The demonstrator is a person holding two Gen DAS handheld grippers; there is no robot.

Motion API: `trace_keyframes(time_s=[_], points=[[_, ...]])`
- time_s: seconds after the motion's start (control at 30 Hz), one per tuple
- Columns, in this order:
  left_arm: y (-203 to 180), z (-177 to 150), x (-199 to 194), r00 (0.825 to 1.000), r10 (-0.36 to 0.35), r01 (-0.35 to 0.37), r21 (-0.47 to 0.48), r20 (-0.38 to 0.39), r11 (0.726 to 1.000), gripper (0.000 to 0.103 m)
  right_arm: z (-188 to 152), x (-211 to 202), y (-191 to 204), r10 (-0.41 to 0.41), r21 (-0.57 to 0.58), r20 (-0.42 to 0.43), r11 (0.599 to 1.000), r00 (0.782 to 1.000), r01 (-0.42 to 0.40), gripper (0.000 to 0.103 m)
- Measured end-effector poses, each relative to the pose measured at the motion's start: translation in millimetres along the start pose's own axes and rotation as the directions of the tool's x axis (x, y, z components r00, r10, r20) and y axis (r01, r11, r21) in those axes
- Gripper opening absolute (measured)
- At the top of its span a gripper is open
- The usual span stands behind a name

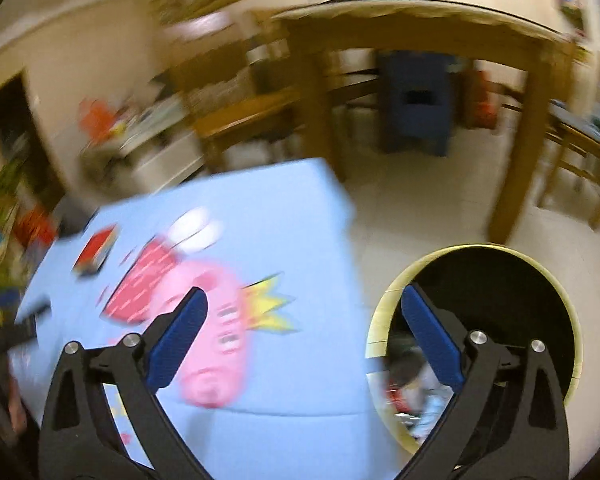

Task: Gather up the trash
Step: 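Return to the table and grasp the red Chunghwa cigarette pack with the right tool, then grasp the green bottle cap with the left tool while the right tool holds the cigarette pack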

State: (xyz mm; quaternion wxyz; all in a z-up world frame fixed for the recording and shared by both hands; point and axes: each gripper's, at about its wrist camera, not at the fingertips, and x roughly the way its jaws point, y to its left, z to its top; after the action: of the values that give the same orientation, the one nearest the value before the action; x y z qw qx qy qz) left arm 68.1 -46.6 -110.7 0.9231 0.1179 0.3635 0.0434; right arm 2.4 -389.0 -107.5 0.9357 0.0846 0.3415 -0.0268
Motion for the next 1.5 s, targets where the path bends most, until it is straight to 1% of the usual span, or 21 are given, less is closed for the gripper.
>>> trace_keyframes(time_s=[0.17,0.23,0.33,0.43,0.53,0.63,0.7,0.73,0.77,0.83,0.93,0.97,1.0,1.07,1.1,1.17,1.27,1.3,1.4,1.43,1.5], points=[[52.6,0.5,5.5,0.997,0.023,-0.016,-0.098,0.068,0.995,0.096,7.6,25.8,102.2,0.073,-0.136,-0.064,0.987,0.995,-0.081,0.097],[59.6,-5.0,10.8,0.998,0.012,-0.005,-0.118,0.064,0.993,0.096,20.5,42.6,153.5,0.060,-0.215,-0.109,0.973,0.992,-0.082,0.097],[76.2,-4.8,14.6,0.997,-0.065,0.072,-0.185,0.043,0.980,0.096,45.2,68.9,209.5,0.126,-0.253,-0.179,0.952,0.976,-0.170,0.097],[78.6,-5.4,19.2,0.994,-0.102,0.106,-0.205,0.026,0.973,0.096,69.2,109.6,255.8,0.149,-0.245,-0.253,0.946,0.956,-0.213,0.097],[81.2,-6.7,17.8,0.992,-0.124,0.127,-0.219,0.027,0.967,0.096,84.5,163.3,295.9,0.057,-0.292,-0.324,0.944,0.945,-0.157,0.097],[84.3,-7.8,19.8,0.989,-0.144,0.146,-0.236,0.026,0.961,0.096,87.8,203.8,314.4,0.015,-0.289,-0.394,0.947,0.919,-0.140,0.097],[84.5,-8.5,21.1,0.989,-0.149,0.150,-0.239,0.022,0.959,0.096,84.8,222.7,321.8,-0.091,-0.328,-0.411,0.943,0.907,-0.054,0.093],[84.9,-8.6,20.9,0.988,-0.153,0.153,-0.242,0.020,0.958,0.096,82.3,226.4,317.3,-0.094,-0.319,-0.423,0.946,0.901,-0.050,0.068],[85.6,-8.7,20.3,0.988,-0.156,0.156,-0.245,0.021,0.957,0.096,81.3,225.8,310.5,-0.052,-0.280,-0.441,0.957,0.896,-0.082,0.065],[88.1,-9.5,20.7,0.987,-0.161,0.162,-0.251,0.024,0.954,0.096,80.0,217.0,299.0,0.004,-0.230,-0.437,0.966,0.900,-0.115,0.063],[92.9,-10.6,22.6,0.985,-0.173,0.173,-0.267,0.022,0.948,0.096,78.2,180.3,261.3,0.126,-0.124,-0.380,0.975,0.916,-0.185,0.063],[93.8,-10.8,22.8,0.984,-0.179,0.178,-0.273,0.021,0.946,0.096,76.0,163.5,237.6,0.213,-0.033,-0.355,0.970,0.910,-0.240,0.063],[94.0,-11.1,23.1,0.983,-0.184,0.183,-0.276,0.021,0.944,0.096,72.0,148.6,211.2,0.298,0.062,-0.332,0.953,0.895,-0.295,0.063],[92.3,-11.5,23.7,0.982,-0.190,0.188,-0.272,0.019,0.944,0.096,58.9,125.8,156.8,0.401,0.204,-0.277,0.912,0.873,-0.354,0.063],[91.4,-11.7,24.4,0.981,-0.193,0.190,-0.269,0.018,0.944,0.096,52.0,118.7,135.6,0.415,0.251,-0.262,0.901,0.871,-0.354,0.063],[86.4,-11.4,23.0,0.980,-0.199,0.197,-0.254,0.021,0.947,0.096,30.2,104.1,79.9,0.371,0.326,-0.251,0.902,0.894,-0.283,0.063],[73.5,-8.6,18.9,0.969,-0.246,0.247,-0.210,0.034,0.946,0.096,6.7,83.2,20.7,0.244,0.331,-0.250,0.931,0.937,-0.154,0.063],[66.4,-6.6,18.9,0.962,-0.272,0.272,-0.189,0.031,0.943,0.096,1.0,74.5,8.1,0.223,0.327,-0.233,0.935,0.946,-0.140,0.063],[41.3,6.1,26.2,0.936,-0.351,0.347,-0.146,0.001,0.926,0.096,-10.1,61.1,-1.4,0.216,0.288,-0.168,0.944,0.962,-0.162,0.063],[34.4,10.8,30.1,0.932,-0.361,0.357,-0.137,-0.006,0.924,0.096,-13.5,60.5,0.0,0.213,0.270,-0.161,0.949,0.964,-0.165,0.063],[16.2,26.3,44.6,0.923,-0.384,0.379,-0.106,-0.030,0.919,0.096,-19.6,58.0,15.5,0.136,0.183,-0.155,0.977,0.978,-0.107,0.063]])
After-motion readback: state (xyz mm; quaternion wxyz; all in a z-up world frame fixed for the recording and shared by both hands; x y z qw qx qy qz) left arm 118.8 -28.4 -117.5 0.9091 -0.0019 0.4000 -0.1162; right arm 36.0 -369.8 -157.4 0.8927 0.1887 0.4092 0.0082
